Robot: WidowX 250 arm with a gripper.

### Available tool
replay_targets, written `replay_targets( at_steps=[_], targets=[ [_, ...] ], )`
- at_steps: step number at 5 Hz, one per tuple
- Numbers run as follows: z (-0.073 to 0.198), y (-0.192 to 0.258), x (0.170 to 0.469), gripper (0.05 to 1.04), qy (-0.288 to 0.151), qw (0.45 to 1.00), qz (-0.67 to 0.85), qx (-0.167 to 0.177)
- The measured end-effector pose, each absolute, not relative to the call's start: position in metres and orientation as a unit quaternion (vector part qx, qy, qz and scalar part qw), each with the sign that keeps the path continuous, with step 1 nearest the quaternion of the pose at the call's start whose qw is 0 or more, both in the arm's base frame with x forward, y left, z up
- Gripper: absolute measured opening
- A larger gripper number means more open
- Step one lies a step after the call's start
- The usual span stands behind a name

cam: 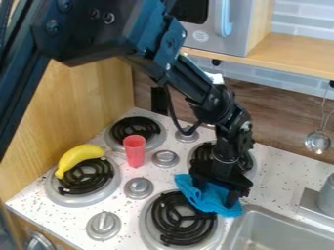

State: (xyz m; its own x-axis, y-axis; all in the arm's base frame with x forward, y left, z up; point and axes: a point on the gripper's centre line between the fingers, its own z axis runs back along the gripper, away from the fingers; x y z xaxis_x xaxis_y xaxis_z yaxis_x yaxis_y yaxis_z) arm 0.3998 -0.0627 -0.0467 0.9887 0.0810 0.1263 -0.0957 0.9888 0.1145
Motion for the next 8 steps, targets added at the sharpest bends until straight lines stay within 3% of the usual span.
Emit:
replay_targets(
  at_steps=[1,2,4,6,7,8],
  targets=[
    [-0.044,-0.068,0.386,1.005,-0.074,0.995,0.018,0.064],
    [-0.046,-0.079,0.348,1.005,-0.051,0.996,-0.014,0.068],
    [-0.046,-0.086,0.302,1.004,-0.047,0.996,-0.038,0.061],
    [-0.052,-0.089,0.25,1.004,-0.018,0.996,-0.049,0.078],
    [-0.049,-0.089,0.244,1.003,-0.02,0.994,-0.06,0.087],
    [-0.042,-0.093,0.258,1.001,-0.034,0.993,-0.067,0.095]
  ],
)
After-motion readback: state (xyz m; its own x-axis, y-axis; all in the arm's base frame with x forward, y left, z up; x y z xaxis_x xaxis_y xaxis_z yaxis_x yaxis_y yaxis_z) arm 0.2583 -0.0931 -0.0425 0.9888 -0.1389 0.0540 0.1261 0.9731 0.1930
